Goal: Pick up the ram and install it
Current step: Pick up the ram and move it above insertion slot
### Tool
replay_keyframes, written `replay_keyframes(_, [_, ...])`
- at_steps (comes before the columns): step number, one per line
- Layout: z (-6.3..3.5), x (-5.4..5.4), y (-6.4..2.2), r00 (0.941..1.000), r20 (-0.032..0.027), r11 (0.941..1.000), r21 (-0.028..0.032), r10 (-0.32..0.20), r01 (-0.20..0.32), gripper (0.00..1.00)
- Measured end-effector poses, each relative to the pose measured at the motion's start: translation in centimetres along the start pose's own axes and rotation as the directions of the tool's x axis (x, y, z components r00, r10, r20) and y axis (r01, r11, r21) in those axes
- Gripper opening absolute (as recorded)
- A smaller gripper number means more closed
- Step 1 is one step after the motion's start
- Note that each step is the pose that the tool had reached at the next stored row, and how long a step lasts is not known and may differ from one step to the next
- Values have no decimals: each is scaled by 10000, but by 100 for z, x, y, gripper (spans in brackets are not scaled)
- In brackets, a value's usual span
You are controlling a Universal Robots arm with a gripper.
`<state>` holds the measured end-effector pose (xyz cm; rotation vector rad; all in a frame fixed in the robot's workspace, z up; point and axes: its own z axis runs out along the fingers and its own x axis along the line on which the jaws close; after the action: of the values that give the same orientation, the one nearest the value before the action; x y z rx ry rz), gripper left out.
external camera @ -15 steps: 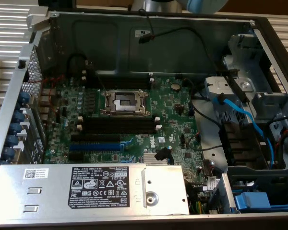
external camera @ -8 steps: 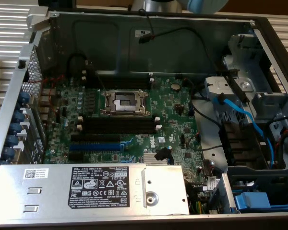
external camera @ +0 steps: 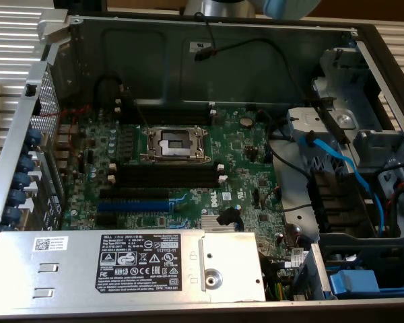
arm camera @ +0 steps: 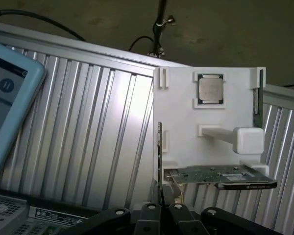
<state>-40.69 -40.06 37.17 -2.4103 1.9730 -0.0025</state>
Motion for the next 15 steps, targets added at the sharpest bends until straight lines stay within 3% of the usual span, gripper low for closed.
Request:
replay_keyframes(2, [-12, 11, -55, 10000, -18, 10000, 94, -2, 2, 12])
replay_keyframes(4, [-41, 22, -115, 10000, -27, 9999, 137, -2, 2, 12])
replay_keyframes(15, [-310, 91, -482, 10000, -29, 9999, 148, -2, 3, 12])
